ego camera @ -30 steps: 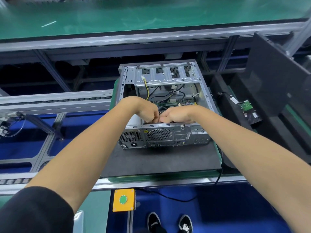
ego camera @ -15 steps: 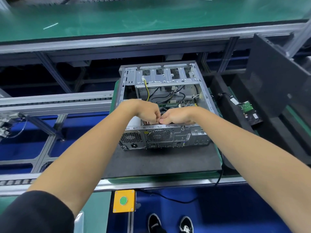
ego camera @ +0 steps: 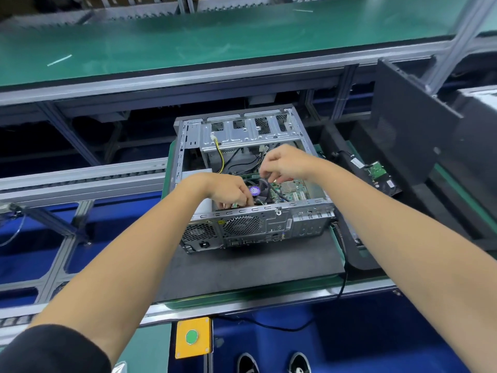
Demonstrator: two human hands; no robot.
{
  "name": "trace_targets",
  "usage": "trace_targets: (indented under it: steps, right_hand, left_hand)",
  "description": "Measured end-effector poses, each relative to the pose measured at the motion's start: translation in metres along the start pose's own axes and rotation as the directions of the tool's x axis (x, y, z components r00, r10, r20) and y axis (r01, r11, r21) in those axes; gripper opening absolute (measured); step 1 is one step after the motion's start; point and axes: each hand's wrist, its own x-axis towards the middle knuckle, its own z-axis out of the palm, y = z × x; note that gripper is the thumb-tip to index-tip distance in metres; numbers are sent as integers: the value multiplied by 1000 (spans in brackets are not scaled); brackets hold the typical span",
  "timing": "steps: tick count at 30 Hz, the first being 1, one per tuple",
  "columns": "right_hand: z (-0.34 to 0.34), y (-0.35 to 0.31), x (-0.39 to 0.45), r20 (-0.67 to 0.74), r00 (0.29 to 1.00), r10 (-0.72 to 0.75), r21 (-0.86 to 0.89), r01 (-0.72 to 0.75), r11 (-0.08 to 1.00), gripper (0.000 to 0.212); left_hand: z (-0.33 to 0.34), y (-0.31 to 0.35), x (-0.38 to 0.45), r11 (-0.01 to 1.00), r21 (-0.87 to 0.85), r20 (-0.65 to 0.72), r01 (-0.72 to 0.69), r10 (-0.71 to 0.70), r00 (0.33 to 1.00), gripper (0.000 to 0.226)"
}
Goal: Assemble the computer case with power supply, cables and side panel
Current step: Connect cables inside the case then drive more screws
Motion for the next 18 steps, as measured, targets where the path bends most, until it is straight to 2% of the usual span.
trace_targets:
  steps: [3, 7, 11, 15, 18]
  right_hand:
    - [-14, 5, 2, -95, 996, 2, 47, 3, 999, 22]
    - [-17, 13, -2, -151, 988, -4, 76, 16, 997, 22]
    - [-24, 21, -11, -242, 970, 14, 134, 19, 991, 21]
    - [-41, 31, -24, -391, 918, 64, 224, 27, 974, 18]
    - [-56, 47, -34, -505, 850, 146, 291, 9, 957, 20]
  left_hand:
    - [-6, 6, 5, 1000, -12, 9, 12, -12, 1000, 29]
    - [-7, 13, 11, 999, 5, 20, -32, 32, 999, 26]
    - [1, 10, 15, 998, -3, -5, -58, 58, 998, 34]
    - [5, 11, 20, 995, 26, 50, -99, 97, 994, 29]
    - [0, 14, 25, 996, 27, 130, -85, 81, 988, 28]
